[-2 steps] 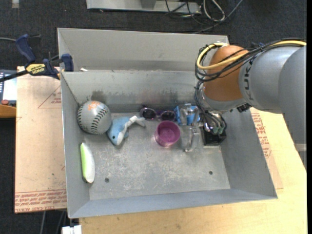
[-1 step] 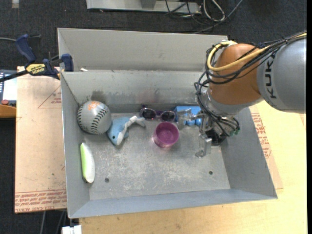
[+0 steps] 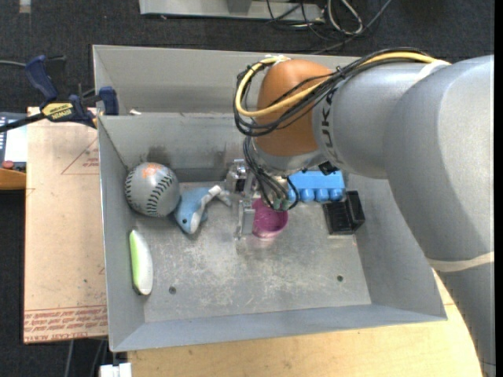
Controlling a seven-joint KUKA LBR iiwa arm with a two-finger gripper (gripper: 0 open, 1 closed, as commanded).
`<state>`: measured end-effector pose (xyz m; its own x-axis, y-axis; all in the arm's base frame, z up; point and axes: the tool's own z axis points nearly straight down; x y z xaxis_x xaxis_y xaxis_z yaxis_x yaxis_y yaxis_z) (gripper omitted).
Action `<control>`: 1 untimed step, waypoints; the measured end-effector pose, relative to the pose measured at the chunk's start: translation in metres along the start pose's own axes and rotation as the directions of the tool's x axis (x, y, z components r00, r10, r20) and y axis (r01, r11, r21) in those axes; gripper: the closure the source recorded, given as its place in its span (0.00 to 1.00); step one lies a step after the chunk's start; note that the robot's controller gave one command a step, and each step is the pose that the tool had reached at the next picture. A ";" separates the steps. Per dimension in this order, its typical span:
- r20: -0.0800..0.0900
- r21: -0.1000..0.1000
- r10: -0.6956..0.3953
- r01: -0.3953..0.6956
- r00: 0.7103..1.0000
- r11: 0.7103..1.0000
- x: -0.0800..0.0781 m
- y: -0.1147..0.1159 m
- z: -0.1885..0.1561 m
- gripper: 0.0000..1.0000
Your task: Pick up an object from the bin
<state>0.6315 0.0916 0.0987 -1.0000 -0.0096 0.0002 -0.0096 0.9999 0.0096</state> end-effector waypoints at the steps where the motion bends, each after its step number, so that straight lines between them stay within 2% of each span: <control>1: 0.004 0.011 -0.536 0.536 0.844 0.844 0.008 -0.064 0.025 0.00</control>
Offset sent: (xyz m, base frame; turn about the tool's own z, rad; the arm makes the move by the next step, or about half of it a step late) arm 0.0070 0.1061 -0.0287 -0.0576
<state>0.6245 0.0281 0.0732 -0.8388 -0.5444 -0.0092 -0.5444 0.8388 -0.0030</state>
